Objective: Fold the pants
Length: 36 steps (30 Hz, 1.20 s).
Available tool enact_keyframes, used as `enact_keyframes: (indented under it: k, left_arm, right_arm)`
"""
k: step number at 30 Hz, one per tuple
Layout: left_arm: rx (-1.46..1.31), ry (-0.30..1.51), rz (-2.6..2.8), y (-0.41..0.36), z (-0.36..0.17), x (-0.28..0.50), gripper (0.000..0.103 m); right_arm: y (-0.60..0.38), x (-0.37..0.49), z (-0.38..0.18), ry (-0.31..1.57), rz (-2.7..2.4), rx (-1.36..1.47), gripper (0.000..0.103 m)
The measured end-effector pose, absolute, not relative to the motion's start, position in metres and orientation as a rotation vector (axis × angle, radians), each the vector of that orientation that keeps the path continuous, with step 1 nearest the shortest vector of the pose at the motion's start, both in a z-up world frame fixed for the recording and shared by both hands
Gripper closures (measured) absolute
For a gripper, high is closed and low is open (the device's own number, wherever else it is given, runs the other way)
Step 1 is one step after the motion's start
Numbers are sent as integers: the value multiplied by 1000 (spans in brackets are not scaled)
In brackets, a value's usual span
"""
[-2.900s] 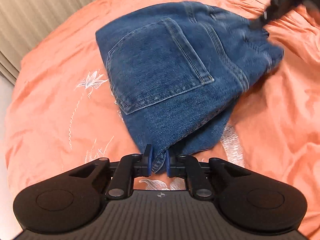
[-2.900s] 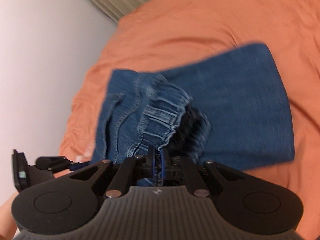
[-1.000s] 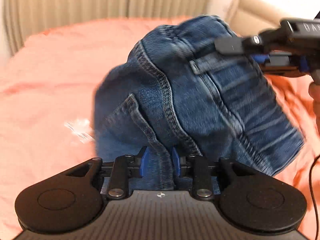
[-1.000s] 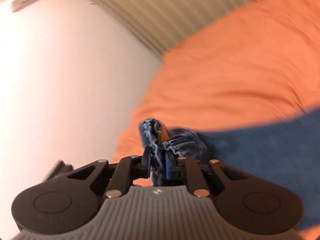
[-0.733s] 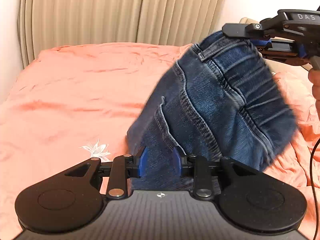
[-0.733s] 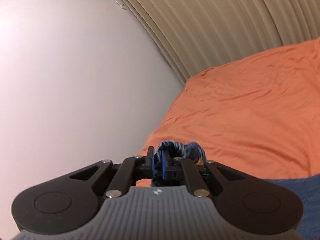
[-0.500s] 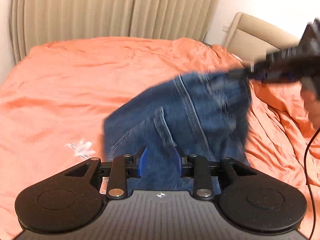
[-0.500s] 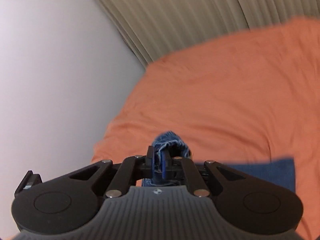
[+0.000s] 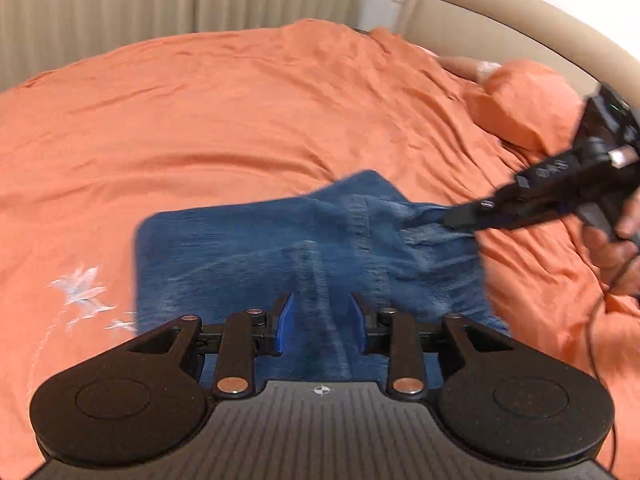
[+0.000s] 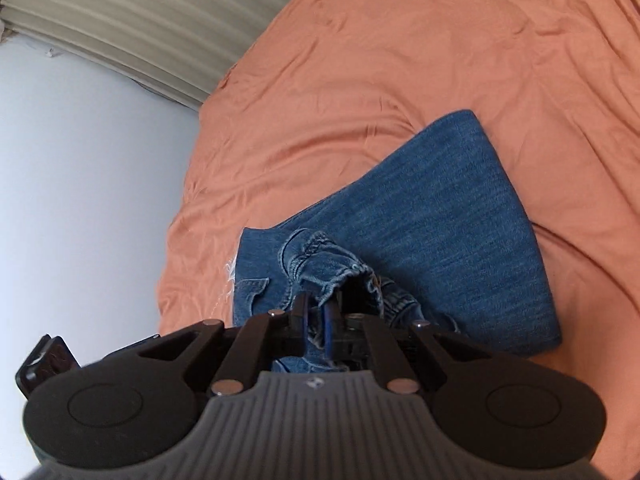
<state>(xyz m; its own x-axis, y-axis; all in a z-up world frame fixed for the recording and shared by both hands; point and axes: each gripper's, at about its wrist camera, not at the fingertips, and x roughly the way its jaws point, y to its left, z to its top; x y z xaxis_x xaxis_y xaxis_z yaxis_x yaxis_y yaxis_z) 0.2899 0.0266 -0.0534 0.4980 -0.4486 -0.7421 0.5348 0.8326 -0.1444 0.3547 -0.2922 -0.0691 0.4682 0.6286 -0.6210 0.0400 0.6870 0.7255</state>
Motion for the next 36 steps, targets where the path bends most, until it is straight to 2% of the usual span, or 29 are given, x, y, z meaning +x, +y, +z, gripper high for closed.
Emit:
enact_keyframes:
  k: [2, 3, 4, 6, 7, 11, 12, 15, 16, 20, 22, 27, 31, 35, 36]
  left_arm:
    - [146, 865, -606, 17, -53, 276, 61]
    - [163, 869, -613, 14, -53, 271, 60]
    - [182, 875, -618, 14, -55, 265, 60]
    - [221, 888, -610, 16, -57, 256, 59]
    - [241, 896, -604, 19, -59, 253, 59]
    - [310, 945, -548, 38, -72, 239, 57]
    - [323, 964, -536, 44, -76, 236, 57]
    - [350, 999, -491, 58, -85, 223, 57]
    - [347, 1003, -479, 64, -86, 220, 57]
    - [297, 981, -460, 75, -79, 209, 57]
    - [271, 966, -476, 74, -72, 209, 57]
    - [250, 925, -554, 47, -63, 218, 57]
    - [252, 897, -612, 10, -67, 229, 57]
    - [287, 929, -648, -30, -84, 239, 60]
    - [315, 955, -644, -39, -92, 242, 65]
  right_arm:
    - [-291, 353, -67, 1040, 400, 694, 82]
    - [-290, 351, -71, 1045, 410, 675, 66]
    - [-290, 346, -74, 1051, 418, 673, 59]
    - [-291, 339, -88, 1062, 432, 668, 56]
    - [-291, 332, -91, 1066, 432, 657, 51]
    - [-290, 311, -117, 1108, 414, 642, 51]
    - [-289, 307, -123, 1118, 417, 644, 52]
    - [-286, 301, -133, 1134, 472, 698, 96]
    - [-286, 299, -128, 1113, 495, 713, 99]
    - [-284, 282, -89, 974, 588, 750, 101]
    - [-285, 269, -85, 985, 579, 765, 101]
    - [-283, 244, -130, 1148, 481, 719, 102]
    - [-278, 238, -161, 1200, 438, 676, 102]
    - [-268, 244, -169, 1233, 442, 613, 101]
    - [-267, 245, -168, 1233, 448, 602, 101]
